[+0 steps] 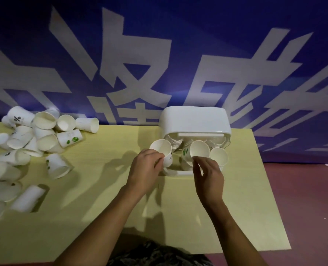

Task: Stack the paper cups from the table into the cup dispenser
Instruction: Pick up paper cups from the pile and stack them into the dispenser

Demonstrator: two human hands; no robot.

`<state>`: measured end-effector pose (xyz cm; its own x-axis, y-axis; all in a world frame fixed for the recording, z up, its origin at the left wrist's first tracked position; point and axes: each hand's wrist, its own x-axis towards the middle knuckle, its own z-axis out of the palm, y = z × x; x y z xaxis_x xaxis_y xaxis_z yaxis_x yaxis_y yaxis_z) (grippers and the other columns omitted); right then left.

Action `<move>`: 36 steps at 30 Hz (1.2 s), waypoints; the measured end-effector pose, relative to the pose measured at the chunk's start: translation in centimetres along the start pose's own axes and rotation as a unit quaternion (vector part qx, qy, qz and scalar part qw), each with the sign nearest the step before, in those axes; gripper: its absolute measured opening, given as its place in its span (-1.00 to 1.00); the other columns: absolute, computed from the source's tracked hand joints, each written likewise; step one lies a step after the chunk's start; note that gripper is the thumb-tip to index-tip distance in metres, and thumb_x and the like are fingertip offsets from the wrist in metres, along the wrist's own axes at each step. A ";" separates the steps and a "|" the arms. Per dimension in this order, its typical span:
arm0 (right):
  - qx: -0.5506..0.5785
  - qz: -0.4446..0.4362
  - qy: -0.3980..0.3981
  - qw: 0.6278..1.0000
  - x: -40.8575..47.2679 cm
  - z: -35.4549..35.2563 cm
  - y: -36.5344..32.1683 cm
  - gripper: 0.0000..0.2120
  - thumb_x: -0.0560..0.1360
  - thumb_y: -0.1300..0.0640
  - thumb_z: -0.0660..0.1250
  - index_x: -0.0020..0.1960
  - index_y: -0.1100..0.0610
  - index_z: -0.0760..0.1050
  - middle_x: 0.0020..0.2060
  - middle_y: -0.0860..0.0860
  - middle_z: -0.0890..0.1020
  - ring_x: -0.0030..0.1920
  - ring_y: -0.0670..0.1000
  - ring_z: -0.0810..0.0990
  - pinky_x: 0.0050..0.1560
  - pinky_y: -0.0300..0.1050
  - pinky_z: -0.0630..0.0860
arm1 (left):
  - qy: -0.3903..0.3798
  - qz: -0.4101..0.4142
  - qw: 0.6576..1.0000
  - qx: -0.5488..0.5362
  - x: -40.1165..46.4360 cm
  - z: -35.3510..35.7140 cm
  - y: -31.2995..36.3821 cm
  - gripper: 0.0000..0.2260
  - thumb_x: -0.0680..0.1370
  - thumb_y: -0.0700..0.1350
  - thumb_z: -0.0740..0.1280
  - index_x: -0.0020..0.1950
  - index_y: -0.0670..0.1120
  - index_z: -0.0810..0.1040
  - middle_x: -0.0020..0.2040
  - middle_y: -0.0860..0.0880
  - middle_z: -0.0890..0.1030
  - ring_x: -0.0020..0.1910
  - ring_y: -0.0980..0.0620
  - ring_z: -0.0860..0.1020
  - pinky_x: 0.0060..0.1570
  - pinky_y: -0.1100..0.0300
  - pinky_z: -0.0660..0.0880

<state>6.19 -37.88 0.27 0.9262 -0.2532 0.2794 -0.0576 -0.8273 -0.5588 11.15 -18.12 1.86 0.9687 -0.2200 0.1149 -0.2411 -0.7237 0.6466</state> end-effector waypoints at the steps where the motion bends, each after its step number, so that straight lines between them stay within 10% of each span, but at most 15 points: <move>1: -0.003 -0.008 -0.004 1.000 0.4 -0.2 0.7 -0.84 0.49 0.27 0.41 0.02 0.08 0.63 -0.10 -0.06 0.66 -0.03 0.02 0.58 -0.20 -0.20 0.45 | 0.004 -0.001 1.000 0.003 0.2 0.4 0.6 -0.91 0.47 -0.21 0.41 -0.06 -0.10 0.68 -0.11 -0.02 0.67 -0.08 -0.09 0.57 -0.08 0.03 0.54; 13: -0.022 -0.002 0.056 0.998 2.9 -2.8 5.9 -0.83 0.47 0.30 0.41 0.03 0.12 0.63 -0.12 -0.03 0.65 -0.03 0.07 0.54 -0.18 -0.12 0.50 | -0.010 0.033 0.999 -0.027 2.7 5.1 6.6 -0.88 0.47 -0.21 0.40 -0.03 -0.07 0.67 -0.10 0.03 0.63 -0.10 0.02 0.55 -0.08 0.18 0.50; 30: -0.130 -0.003 -0.125 0.984 3.8 -0.9 11.3 -0.76 0.29 0.44 0.37 -0.35 0.11 0.49 -0.47 0.02 0.54 -0.37 0.14 0.45 -0.36 -0.17 0.23 | -0.175 -0.022 0.983 0.056 4.5 12.8 5.6 -0.81 0.59 -0.17 0.24 -0.01 -0.13 0.66 0.00 -0.08 0.62 0.07 -0.07 0.50 0.07 0.12 0.43; 36: -0.130 0.024 -0.113 0.985 3.6 -0.6 10.8 -0.86 0.37 0.28 0.47 -0.18 0.05 0.61 -0.29 -0.05 0.65 -0.18 0.14 0.58 -0.18 -0.08 0.39 | -0.160 0.010 0.986 0.052 4.5 12.5 5.7 -0.80 0.56 -0.12 0.29 0.14 -0.08 0.62 0.10 0.00 0.58 0.13 -0.03 0.46 0.12 0.10 0.44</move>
<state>8.64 -48.05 -4.28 0.9776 -0.2015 0.0610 -0.1695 -0.9252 -0.3395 13.43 -31.47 -3.36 0.8997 -0.4175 -0.1274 -0.2808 -0.7769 0.5635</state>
